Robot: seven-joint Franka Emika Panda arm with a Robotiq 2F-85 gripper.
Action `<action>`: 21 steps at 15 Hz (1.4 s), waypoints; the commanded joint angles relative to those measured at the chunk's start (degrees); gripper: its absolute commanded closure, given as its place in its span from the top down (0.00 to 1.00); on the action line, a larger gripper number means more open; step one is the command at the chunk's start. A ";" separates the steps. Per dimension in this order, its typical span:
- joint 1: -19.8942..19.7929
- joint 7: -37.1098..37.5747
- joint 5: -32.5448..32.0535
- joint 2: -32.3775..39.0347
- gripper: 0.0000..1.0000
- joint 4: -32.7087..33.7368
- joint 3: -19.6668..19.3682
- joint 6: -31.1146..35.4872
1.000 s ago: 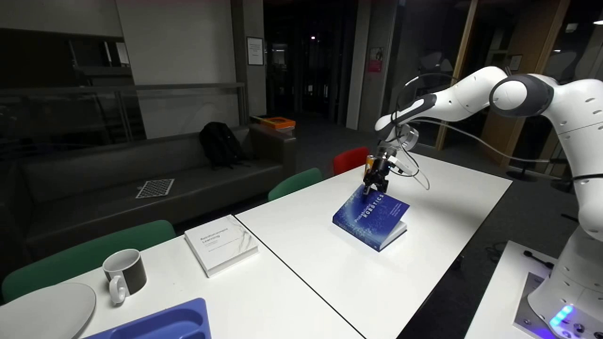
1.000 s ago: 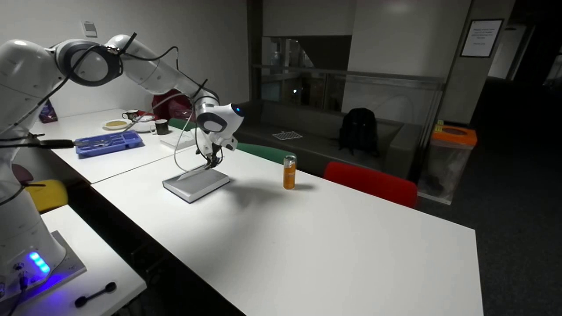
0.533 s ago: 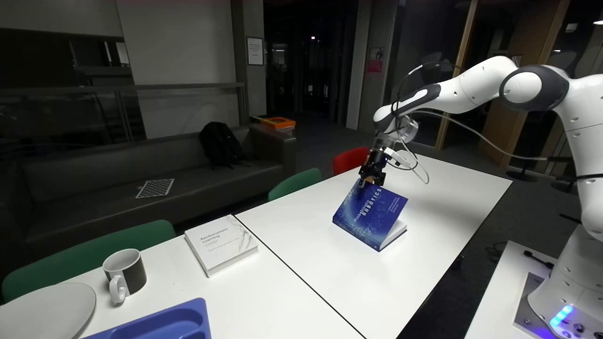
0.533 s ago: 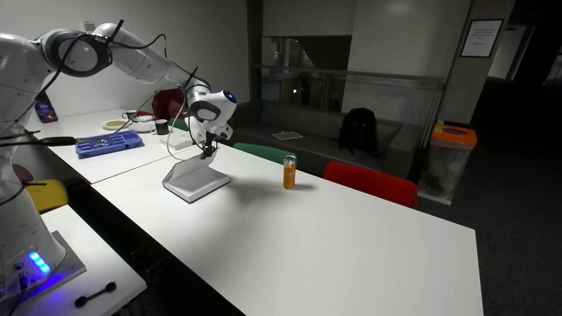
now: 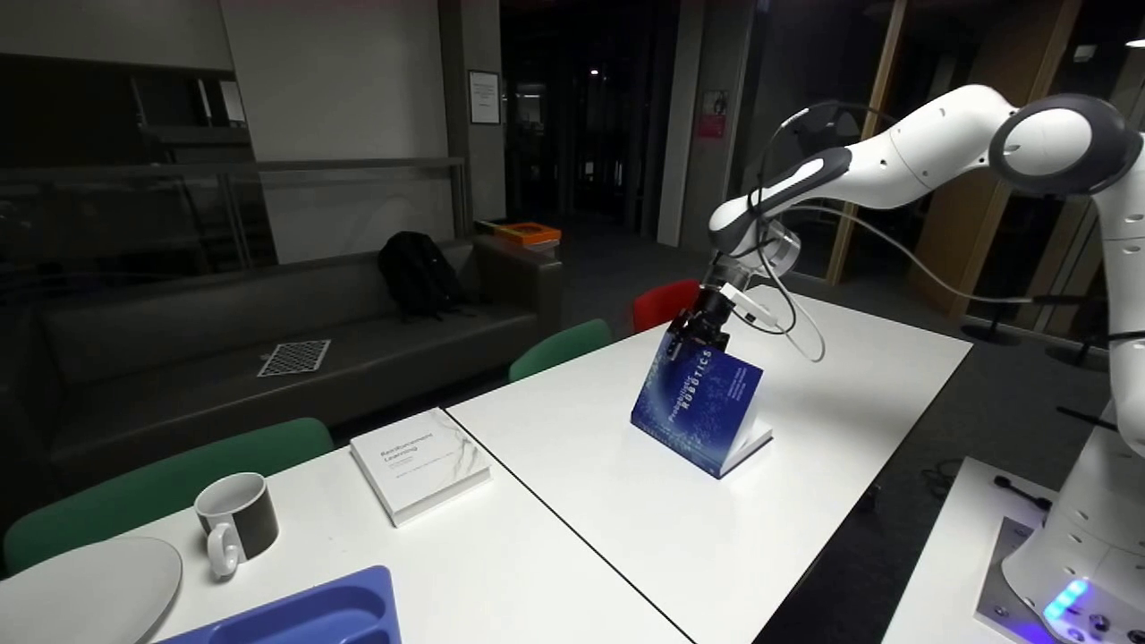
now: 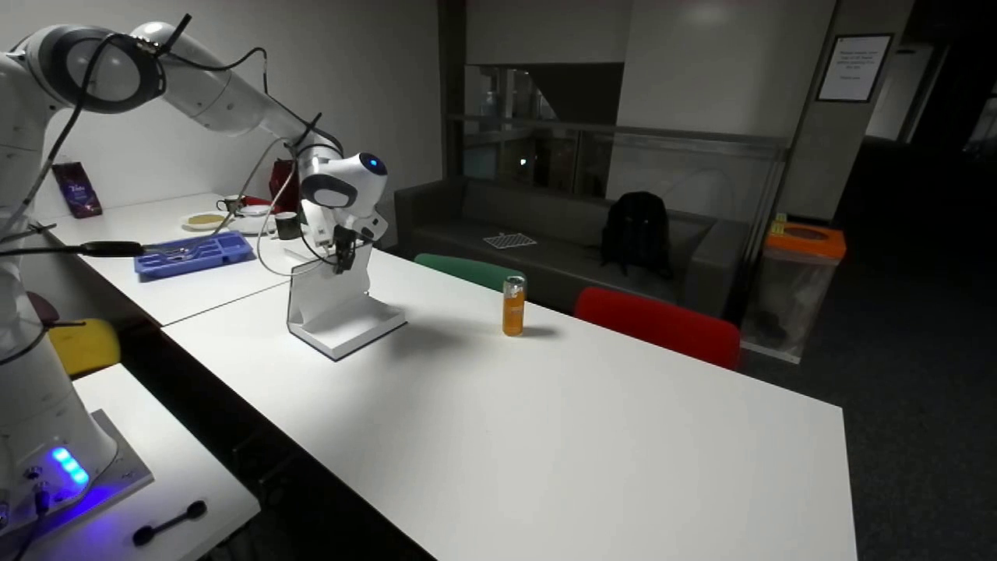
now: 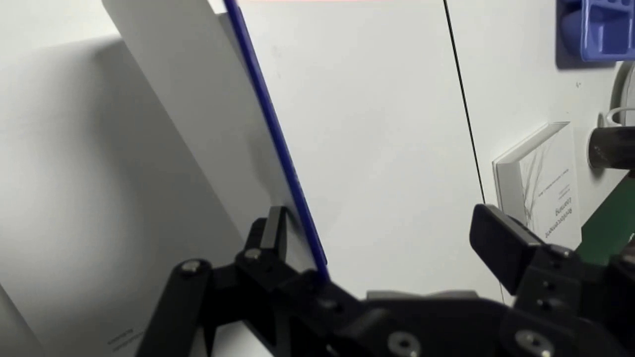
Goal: Open the blue book.
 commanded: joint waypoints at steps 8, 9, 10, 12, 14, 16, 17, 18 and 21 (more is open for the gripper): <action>6.28 6.16 1.20 -6.48 1.00 -9.04 0.54 11.72; 6.80 6.62 0.79 -6.83 1.00 -9.45 0.63 12.52; 7.26 7.07 0.39 -7.25 1.00 -9.86 0.71 12.97; 8.38 7.61 -0.29 -8.24 1.00 -10.85 1.00 14.40; 9.52 7.98 -0.97 -8.91 1.00 -11.79 1.36 16.12; 10.77 9.03 -1.41 -8.98 1.00 -12.60 2.01 17.13; 11.39 9.66 -1.73 -8.78 1.00 -12.91 2.39 17.69; 11.98 10.39 -2.14 -8.68 1.00 -13.24 2.73 18.19; 13.19 12.58 -3.60 -8.27 1.00 -13.54 3.48 19.06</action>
